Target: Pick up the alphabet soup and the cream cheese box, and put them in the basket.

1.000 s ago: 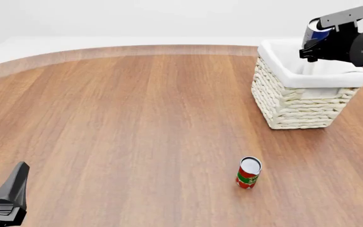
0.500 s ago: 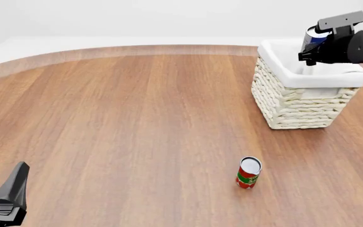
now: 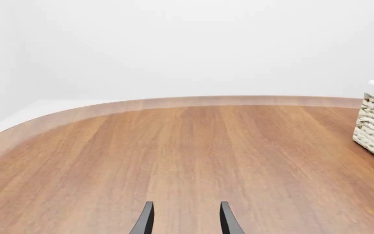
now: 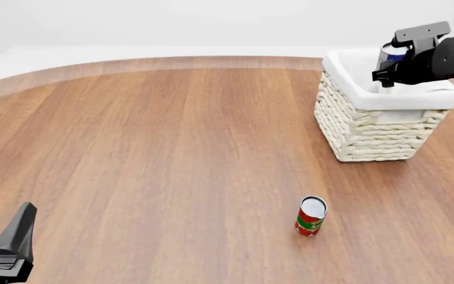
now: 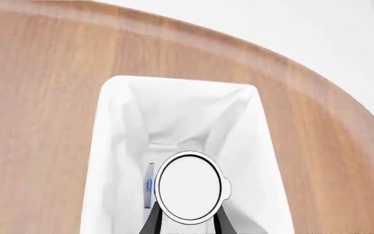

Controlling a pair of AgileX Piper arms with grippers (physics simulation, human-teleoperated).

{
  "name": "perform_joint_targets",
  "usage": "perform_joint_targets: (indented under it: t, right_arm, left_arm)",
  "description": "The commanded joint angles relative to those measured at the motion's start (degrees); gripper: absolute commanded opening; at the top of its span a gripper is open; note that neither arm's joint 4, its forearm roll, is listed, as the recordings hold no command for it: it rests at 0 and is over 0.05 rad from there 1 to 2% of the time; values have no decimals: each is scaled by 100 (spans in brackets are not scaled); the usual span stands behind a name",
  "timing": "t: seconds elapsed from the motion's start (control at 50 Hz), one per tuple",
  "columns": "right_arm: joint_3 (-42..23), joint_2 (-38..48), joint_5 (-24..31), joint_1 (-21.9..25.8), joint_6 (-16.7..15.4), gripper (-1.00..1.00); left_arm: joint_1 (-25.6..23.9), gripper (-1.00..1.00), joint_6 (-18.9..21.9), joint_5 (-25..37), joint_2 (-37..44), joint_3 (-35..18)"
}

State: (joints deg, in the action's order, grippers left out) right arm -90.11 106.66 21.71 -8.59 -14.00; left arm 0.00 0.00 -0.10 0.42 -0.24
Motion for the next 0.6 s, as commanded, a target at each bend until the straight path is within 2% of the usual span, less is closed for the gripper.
perform_joint_targets:
  t: [0.02, 0.6]
  right_arm:
    - [-200, 104, 201, -29, 115, -100]
    - [-445, 337, 549, -71, 213, -100]
  left_arm:
    - [0, 100, 0, 0, 0, 0]
    - [0, 100, 0, 0, 0, 0]
